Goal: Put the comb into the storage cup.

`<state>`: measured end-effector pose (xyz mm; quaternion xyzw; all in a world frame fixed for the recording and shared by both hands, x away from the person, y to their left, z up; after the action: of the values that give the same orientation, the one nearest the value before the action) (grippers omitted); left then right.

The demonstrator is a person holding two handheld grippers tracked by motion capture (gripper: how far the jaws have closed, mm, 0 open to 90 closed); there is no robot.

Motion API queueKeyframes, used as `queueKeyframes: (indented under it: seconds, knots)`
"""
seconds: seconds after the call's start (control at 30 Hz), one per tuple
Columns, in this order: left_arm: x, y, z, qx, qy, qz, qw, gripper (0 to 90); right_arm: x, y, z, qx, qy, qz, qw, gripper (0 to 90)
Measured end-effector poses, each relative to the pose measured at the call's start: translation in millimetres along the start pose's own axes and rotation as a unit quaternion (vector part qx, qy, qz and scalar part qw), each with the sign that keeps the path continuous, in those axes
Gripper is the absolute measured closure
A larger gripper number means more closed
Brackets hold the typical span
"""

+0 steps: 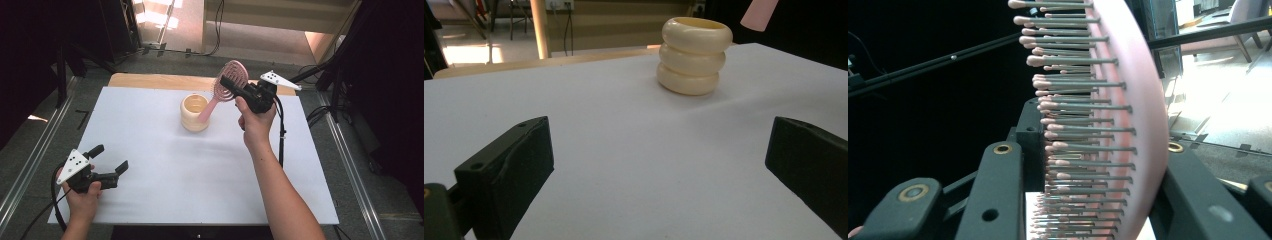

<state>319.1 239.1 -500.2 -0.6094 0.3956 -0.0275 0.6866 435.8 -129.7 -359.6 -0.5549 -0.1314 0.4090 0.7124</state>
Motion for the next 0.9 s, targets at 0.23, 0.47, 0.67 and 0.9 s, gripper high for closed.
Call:
queueKeyframes:
  seconds: [0.23,0.47,0.67,0.9]
  knots:
    - [0.4,0.1,-0.5,0.001,0.001,0.000,1.0000,0.0,1.7,-6.2,-3.7,0.003,0.002,-0.005,1.0000,62.0]
    - [-0.3,0.0,-0.4,0.002,0.002,0.000,1.0000,0.0,4.5,-10.5,-5.4,0.004,0.001,-0.008,1.0000,61.9]
    - [-0.5,-0.2,-0.6,0.000,0.002,-0.001,1.0000,0.0,8.0,-16.8,-8.1,0.004,0.005,-0.008,0.9999,61.9]
    - [-0.8,0.1,-0.1,-0.002,0.002,-0.002,1.0000,0.0,12.0,-19.4,-13.7,0.006,0.011,-0.010,0.9999,61.9]
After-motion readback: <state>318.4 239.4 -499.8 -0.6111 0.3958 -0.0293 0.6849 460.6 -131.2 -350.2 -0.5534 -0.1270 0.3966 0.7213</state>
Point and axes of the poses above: each handheld gripper's, and its own axes: x roughly forward along the jaws, y roughly out of its underside, z roughly to its left, the point moved 8 cm from there along x, roughly forward along the jaws, and after that the axes turned 14 degrees about z, right-handed, at the moved point
